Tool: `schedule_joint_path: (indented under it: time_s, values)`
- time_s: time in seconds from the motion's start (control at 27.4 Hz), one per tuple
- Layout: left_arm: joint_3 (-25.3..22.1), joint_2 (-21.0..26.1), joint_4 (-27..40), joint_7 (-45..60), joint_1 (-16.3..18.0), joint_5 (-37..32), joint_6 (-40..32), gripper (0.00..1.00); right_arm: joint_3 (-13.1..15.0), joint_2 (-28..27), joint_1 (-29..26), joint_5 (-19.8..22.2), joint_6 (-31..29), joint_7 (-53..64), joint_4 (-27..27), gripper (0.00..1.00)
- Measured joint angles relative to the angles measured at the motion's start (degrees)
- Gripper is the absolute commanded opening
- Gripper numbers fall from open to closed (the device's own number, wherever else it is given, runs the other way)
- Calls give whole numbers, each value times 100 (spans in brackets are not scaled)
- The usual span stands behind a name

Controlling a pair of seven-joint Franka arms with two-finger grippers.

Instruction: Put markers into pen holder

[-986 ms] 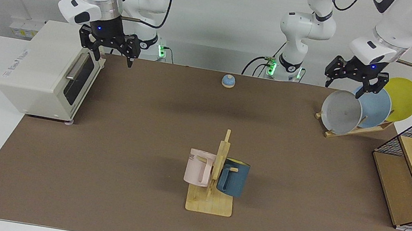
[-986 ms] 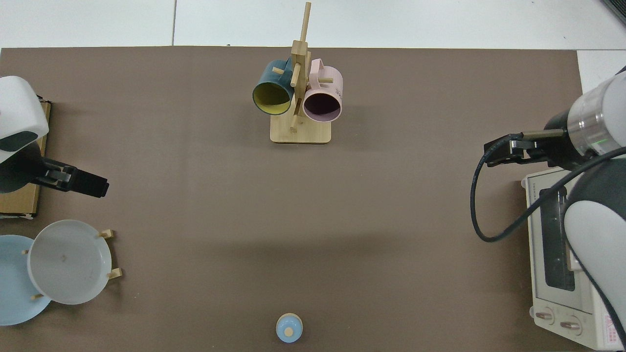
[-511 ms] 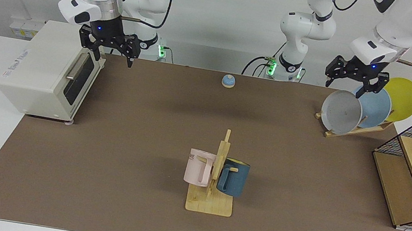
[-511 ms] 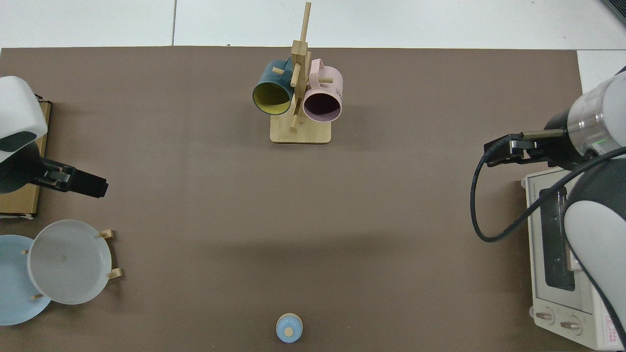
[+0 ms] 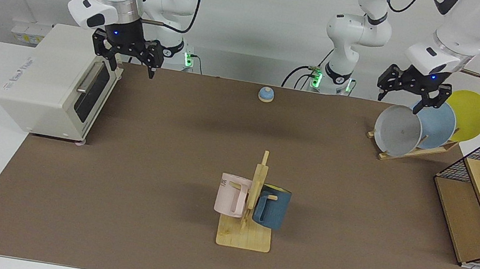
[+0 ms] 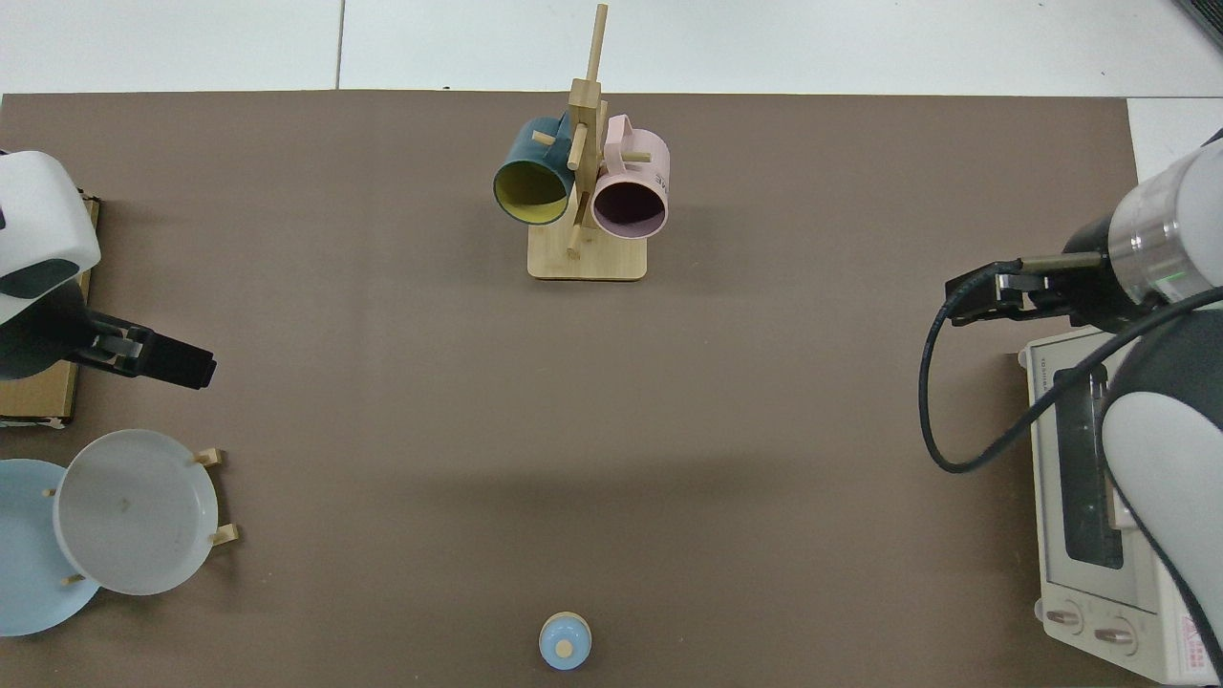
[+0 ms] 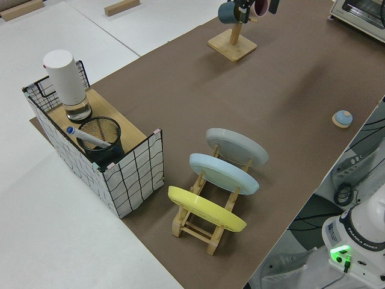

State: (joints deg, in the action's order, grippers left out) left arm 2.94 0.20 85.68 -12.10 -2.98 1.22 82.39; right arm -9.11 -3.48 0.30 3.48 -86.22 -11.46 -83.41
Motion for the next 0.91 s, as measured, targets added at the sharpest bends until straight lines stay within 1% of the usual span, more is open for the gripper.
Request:
schedule_joint_path:
  time_s: [0.91]
  values:
    - [-42, 2, 0, -16, 49, -54, -2, 100, 0, 0, 0, 0, 0, 0, 0, 100]
